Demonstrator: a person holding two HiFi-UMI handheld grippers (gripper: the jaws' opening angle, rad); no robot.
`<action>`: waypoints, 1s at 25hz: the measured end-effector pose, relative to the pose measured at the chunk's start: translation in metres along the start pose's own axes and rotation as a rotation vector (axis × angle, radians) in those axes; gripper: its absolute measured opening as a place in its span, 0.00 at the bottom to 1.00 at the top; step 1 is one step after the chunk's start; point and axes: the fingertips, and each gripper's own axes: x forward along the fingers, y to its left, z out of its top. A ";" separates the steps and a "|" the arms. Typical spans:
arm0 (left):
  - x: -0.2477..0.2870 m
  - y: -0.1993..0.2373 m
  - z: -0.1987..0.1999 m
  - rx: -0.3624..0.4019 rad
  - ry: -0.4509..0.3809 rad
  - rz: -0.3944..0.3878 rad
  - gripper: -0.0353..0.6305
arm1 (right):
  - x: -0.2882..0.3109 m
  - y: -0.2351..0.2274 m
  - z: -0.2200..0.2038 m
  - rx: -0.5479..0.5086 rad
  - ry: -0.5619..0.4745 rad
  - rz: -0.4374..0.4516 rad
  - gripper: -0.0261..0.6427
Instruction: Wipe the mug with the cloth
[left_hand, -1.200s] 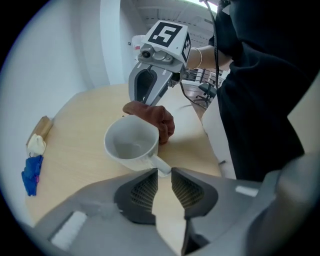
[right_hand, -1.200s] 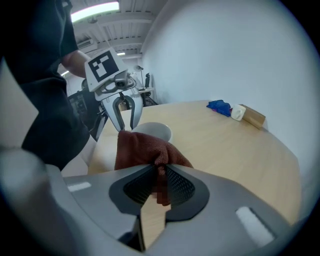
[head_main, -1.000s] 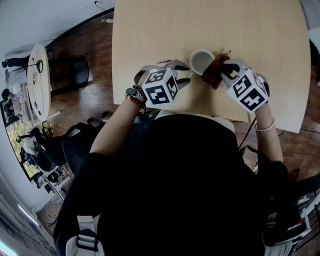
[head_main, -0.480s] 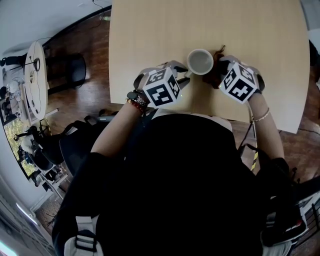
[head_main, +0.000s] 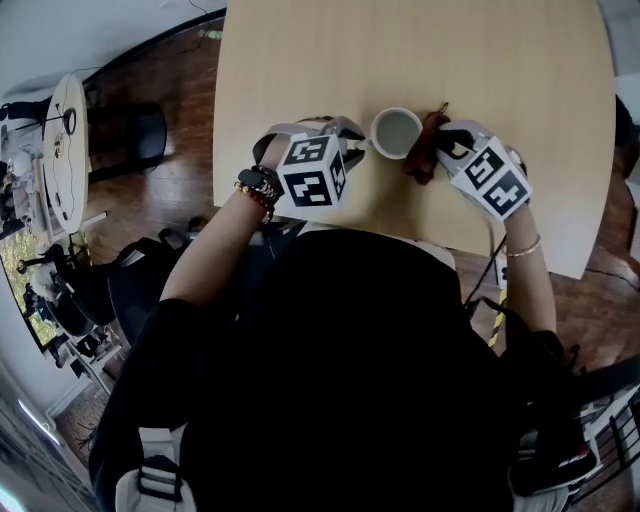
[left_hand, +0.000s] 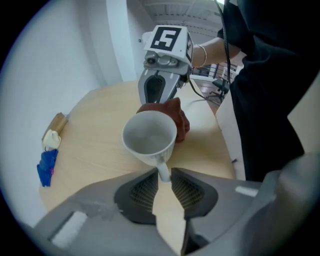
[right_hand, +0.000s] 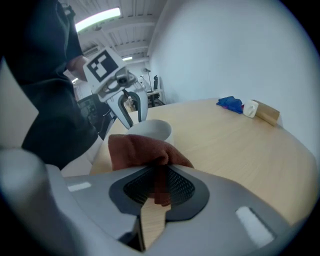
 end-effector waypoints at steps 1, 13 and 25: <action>0.000 0.005 -0.003 0.036 0.016 0.019 0.18 | -0.004 -0.001 0.002 0.015 -0.022 0.001 0.13; 0.002 0.036 0.002 0.155 0.072 0.094 0.15 | 0.005 0.003 -0.009 -0.064 0.036 0.050 0.13; 0.003 0.043 0.001 0.154 0.047 0.129 0.15 | 0.025 0.002 -0.025 -0.124 0.148 0.072 0.13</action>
